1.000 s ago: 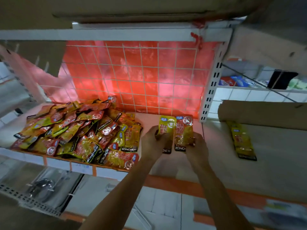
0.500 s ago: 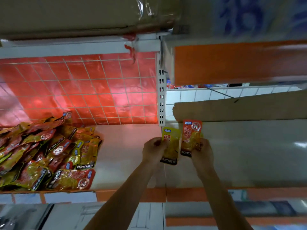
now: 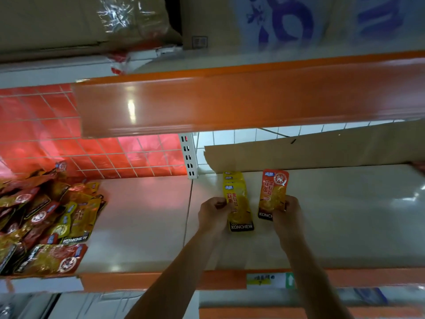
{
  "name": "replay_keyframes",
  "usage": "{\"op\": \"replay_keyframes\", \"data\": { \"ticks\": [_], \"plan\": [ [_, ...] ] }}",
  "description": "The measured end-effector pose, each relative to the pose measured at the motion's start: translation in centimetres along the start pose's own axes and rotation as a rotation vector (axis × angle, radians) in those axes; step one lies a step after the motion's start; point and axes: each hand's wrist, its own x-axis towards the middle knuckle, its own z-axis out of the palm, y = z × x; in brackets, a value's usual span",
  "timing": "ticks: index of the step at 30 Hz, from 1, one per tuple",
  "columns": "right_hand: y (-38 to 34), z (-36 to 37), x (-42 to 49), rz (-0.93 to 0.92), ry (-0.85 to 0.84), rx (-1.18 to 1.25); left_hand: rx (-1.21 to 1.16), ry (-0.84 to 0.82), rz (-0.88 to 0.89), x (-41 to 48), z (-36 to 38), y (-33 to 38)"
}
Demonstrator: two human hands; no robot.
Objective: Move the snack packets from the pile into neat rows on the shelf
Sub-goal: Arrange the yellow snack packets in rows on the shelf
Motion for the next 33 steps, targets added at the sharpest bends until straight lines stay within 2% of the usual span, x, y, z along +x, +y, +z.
{"op": "replay_keyframes", "data": {
  "ticks": [13, 23, 27, 31, 33],
  "plan": [
    [0.4, -2.3, 1.2, 0.009, -0.049, 0.043, 0.149, 0.144, 0.057, -0.5, 1.0, 0.2],
    [0.5, -2.6, 1.3, -0.021, -0.093, 0.03, 0.506, 0.205, 0.116, -1.5, 0.9, 1.1],
    [0.9, -3.0, 1.5, -0.057, -0.108, 0.005, 0.552, 0.231, 0.123, -1.9, 1.0, 1.0],
    [1.4, -3.7, 1.5, -0.088, -0.154, -0.03, 0.578, 0.306, 0.256, -2.8, 2.2, 1.1],
    [1.7, -3.9, 1.4, -0.11, -0.167, -0.052, 0.558, 0.291, 0.351, -3.5, 3.2, 1.4]
  ]
}}
